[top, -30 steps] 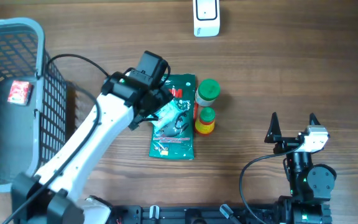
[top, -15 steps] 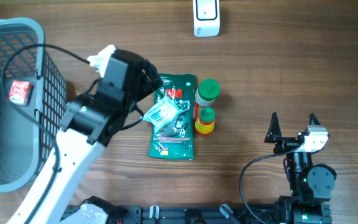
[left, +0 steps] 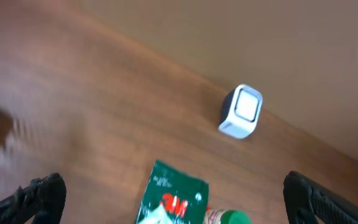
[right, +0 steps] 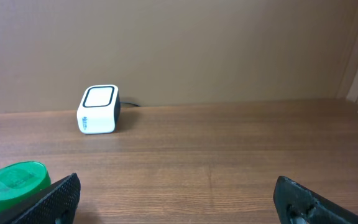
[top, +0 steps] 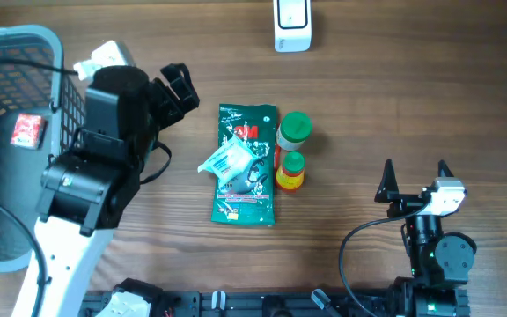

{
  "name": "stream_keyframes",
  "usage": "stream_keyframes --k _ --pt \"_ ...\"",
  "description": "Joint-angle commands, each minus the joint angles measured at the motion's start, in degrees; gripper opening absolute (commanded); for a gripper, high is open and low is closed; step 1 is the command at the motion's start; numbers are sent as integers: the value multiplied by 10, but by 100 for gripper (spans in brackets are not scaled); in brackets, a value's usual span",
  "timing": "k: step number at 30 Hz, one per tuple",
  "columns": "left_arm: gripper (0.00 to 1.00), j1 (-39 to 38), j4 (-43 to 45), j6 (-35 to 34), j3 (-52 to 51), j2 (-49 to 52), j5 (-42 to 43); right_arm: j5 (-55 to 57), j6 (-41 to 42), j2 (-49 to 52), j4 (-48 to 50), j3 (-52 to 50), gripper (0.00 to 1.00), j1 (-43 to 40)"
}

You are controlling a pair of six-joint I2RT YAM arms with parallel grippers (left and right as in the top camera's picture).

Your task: Scan the item barcode

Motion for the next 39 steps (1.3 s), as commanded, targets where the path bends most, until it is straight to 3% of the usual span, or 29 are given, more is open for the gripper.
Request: stream_keyframes --k 1,5,12,18,23,30,39 --pt "100 10 4 65 51 -10 -44 6 -5 -3 1 -1 100 3" --pt "100 41 3 66 92 -10 -91 6 -5 -3 1 -1 100 3" --pt "100 145 0 73 126 -9 -95 6 -5 -3 1 -1 100 3" --pt "100 311 -69 -53 126 18 -87 6 -5 -3 1 -1 100 3" --pt "100 429 -143 -153 126 67 -20 6 -5 -3 1 -1 100 3" --pt "100 539 -160 -152 120 194 80 6 -5 -3 1 -1 100 3" --pt "82 582 -141 -130 120 369 84 6 -5 -3 1 -1 100 3"
